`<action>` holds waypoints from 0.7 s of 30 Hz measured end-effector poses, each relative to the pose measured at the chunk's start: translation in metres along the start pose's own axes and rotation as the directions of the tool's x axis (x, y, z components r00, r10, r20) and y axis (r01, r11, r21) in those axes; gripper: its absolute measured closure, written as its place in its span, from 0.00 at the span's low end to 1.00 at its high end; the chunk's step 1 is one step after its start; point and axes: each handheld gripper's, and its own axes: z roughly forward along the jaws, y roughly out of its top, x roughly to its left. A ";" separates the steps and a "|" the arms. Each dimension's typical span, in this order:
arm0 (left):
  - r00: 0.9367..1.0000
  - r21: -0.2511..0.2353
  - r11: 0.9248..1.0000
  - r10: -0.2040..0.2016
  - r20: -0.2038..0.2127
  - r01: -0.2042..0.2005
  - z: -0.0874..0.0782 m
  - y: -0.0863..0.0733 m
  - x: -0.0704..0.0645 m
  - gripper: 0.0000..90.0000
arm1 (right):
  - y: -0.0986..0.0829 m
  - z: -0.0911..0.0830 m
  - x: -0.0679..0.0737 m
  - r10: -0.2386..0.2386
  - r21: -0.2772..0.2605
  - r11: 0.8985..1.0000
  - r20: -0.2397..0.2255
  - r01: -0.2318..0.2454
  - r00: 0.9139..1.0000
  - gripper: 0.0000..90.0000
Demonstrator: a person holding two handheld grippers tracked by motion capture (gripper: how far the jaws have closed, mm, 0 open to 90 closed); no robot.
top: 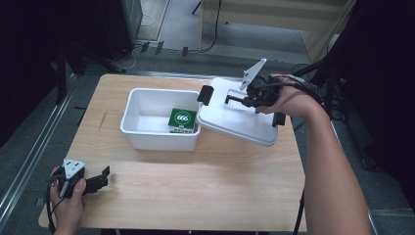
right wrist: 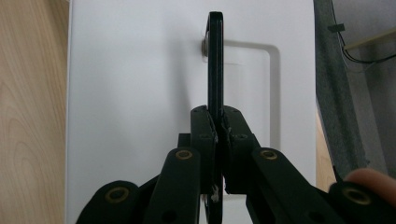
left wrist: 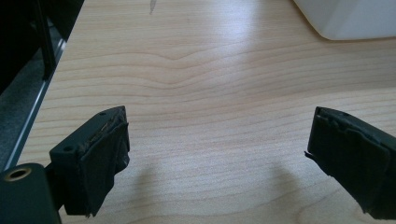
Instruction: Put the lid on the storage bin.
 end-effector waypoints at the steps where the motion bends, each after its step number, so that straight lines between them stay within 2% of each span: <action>1: 1.000 0.000 1.000 0.000 0.000 0.000 0.000 0.000 0.000 0.07 | 0.003 0.001 0.002 -0.002 0.002 1.000 -0.007 0.002 1.000 0.95; 4: 1.000 0.000 1.000 0.000 0.001 0.000 0.000 0.000 0.000 0.07 | 0.011 0.006 0.003 -0.023 0.001 1.000 -0.022 0.023 0.999 0.95; 12: 1.000 -0.003 1.000 -0.002 0.001 0.002 0.000 0.000 0.000 0.07 | 0.031 0.016 0.006 -0.038 -0.008 0.999 -0.056 0.038 0.998 0.95; 21: 1.000 -0.001 1.000 -0.004 0.005 0.004 0.000 0.000 0.001 0.07 | 0.057 0.023 0.010 -0.076 -0.023 0.997 -0.077 0.074 0.994 0.95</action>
